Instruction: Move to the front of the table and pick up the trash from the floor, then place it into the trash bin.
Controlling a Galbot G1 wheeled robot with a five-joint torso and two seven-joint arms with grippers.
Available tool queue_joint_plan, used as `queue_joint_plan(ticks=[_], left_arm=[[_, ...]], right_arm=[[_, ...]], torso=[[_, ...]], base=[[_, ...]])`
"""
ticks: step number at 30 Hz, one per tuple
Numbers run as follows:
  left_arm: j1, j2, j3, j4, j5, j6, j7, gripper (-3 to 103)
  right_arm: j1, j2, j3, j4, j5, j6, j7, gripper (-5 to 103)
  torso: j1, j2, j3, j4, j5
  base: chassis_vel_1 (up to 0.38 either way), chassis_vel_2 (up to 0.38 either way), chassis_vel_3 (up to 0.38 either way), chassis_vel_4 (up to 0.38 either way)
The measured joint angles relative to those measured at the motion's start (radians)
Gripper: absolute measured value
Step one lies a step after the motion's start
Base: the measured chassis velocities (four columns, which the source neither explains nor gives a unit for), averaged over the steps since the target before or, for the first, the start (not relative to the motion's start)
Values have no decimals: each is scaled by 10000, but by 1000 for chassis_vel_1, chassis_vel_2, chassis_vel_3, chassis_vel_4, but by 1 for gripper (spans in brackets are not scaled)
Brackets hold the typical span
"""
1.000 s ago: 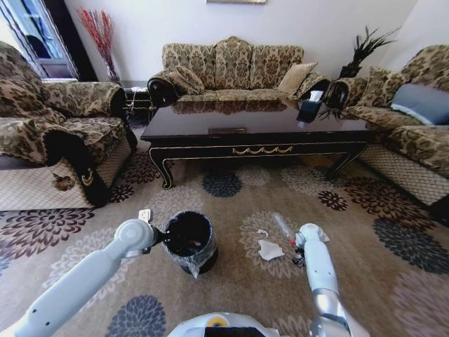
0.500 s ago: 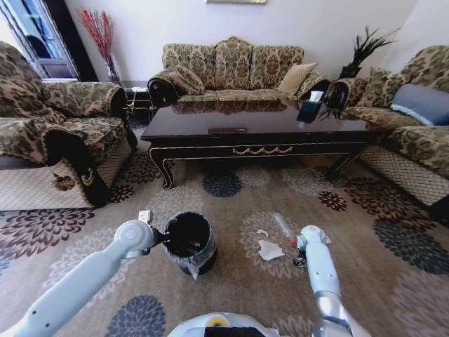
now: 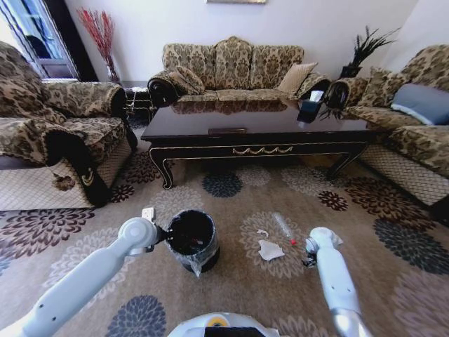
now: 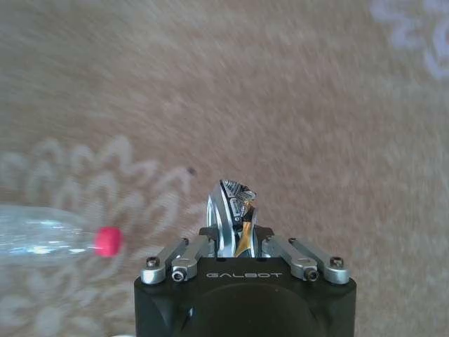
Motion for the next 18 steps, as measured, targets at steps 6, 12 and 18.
queue_joint_plan(ticks=[6, 12, 18], left_arm=[[-936, -456, 859, 317, -66, 0, -141, 0], [-1747, -794, 1882, 766, -97, 0, -218, 0], [-2437, -1257, 2673, 1335, -89, 0, -234, 0]], right_arm=[[-1272, -636, -16, 2737, 442, -238, 13, 24], [-2803, -1205, -92, 5019, 401, -390, -543, 24], [-3896, -1603, -316, 7278, -23, -396, -1310, 24]], torso=[[0, 0, -1, 1, -2], [-1, 0, 0, 2, -1], [0, 0, -1, 5, -1]], base=[[0, 0, 0, 0], [0, 0, 0, 0], [0, 0, 0, 0]])
